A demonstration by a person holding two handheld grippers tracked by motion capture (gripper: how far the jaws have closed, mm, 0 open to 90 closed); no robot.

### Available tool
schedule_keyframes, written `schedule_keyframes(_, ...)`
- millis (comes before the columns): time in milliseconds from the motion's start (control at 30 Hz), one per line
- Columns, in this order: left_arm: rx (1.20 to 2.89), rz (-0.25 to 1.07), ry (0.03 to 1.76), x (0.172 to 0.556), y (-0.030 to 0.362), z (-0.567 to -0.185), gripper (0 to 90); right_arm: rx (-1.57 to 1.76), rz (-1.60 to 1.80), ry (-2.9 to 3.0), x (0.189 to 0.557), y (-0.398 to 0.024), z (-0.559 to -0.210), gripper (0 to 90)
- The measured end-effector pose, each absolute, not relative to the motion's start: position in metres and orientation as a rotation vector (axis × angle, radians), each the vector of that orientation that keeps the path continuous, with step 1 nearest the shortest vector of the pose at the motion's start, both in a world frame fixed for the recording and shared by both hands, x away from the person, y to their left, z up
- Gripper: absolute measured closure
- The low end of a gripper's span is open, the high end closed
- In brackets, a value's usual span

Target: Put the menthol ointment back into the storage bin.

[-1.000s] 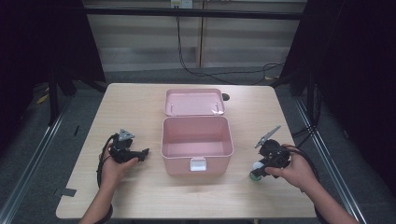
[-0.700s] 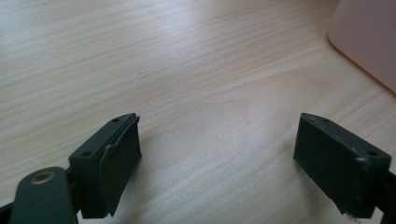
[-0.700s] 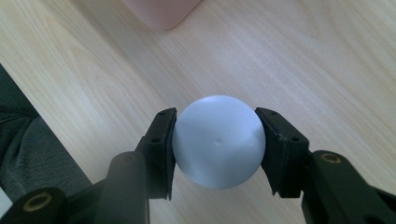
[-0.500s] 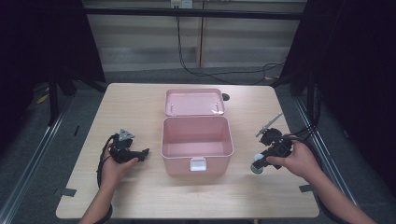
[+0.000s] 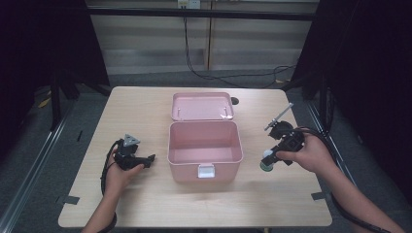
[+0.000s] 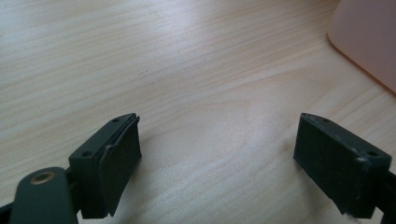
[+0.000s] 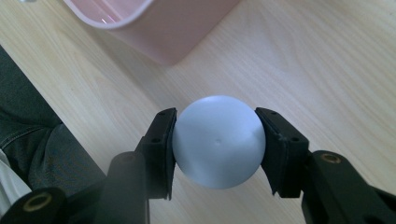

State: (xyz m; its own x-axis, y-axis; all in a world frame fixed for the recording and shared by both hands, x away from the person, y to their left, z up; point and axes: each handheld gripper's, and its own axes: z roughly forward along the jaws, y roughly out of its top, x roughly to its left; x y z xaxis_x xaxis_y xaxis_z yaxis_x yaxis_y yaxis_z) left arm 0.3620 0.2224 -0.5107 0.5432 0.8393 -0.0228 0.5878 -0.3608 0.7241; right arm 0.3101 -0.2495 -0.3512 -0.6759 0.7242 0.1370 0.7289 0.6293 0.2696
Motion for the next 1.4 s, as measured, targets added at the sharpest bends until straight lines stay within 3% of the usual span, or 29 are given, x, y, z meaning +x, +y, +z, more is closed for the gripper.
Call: schedule_keyframes(1400,2.089,0.465,1.146,0.362,0.223,-0.51,14.0,-1.291,-0.517,-2.868,0.354,-0.205,-0.288,50.4)
